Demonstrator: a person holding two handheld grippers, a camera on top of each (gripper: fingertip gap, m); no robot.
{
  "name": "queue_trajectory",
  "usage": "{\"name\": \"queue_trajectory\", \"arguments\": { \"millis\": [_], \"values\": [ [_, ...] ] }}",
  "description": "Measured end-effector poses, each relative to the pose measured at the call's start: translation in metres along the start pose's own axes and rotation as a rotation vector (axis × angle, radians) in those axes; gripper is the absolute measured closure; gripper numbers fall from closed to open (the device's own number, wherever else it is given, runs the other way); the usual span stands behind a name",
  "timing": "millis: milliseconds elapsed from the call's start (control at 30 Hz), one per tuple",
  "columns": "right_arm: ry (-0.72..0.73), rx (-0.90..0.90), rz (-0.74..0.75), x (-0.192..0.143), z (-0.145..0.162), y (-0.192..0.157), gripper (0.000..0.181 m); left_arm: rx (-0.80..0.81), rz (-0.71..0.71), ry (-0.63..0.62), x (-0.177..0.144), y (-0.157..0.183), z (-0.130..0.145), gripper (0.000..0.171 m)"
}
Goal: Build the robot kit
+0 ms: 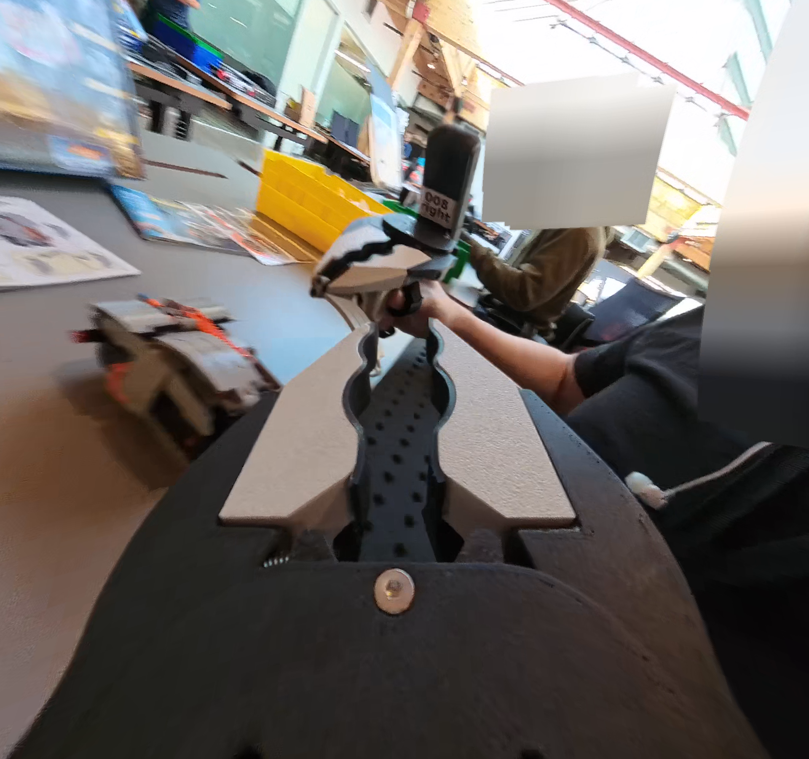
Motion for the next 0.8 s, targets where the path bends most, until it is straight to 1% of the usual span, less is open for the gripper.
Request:
{"name": "queue_trajectory", "arguments": {
  "millis": [67, 133, 233, 333, 433, 567, 667, 800],
  "values": [
    [-0.043, 0.054, 0.000, 0.008, 0.009, 0.014, 0.176, 0.018, -0.088, -0.011, -0.008, -0.022, -0.011, 0.156],
    [-0.078, 0.092, -0.014, 0.016, 0.018, 0.021, 0.176, 0.002, -0.147, -0.066, -0.009, -0.045, -0.014, 0.160],
    [-0.095, 0.144, -0.048, 0.025, 0.023, 0.026, 0.176, -0.001, -0.168, -0.140, -0.003, -0.077, -0.014, 0.168],
    [-0.103, 0.142, -0.039, 0.029, 0.025, 0.030, 0.176, -0.029, -0.146, -0.214, 0.008, -0.100, -0.010, 0.167],
    [-0.112, 0.145, -0.038, 0.033, 0.026, 0.033, 0.176, -0.021, -0.147, -0.293, 0.020, -0.118, -0.005, 0.167],
    [-0.110, 0.149, -0.044, 0.037, 0.026, 0.034, 0.176, -0.042, -0.114, -0.319, 0.031, -0.128, -0.005, 0.164],
    [-0.109, 0.160, -0.052, 0.037, 0.026, 0.034, 0.176, -0.077, -0.112, -0.333, 0.033, -0.133, -0.002, 0.160],
    [-0.111, 0.146, -0.043, 0.037, 0.027, 0.034, 0.176, -0.125, -0.096, -0.330, 0.036, -0.132, 0.005, 0.157]
  ]
}}
Point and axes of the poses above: each gripper's, where its closed fingertips meet, x out along the fingers, z out of its underside, y = z × x across the jaws, the point moved 3 cm from there along -x, back along the fingers, and after that the axes turned 3 degrees about -y, right-handed, at the moved point
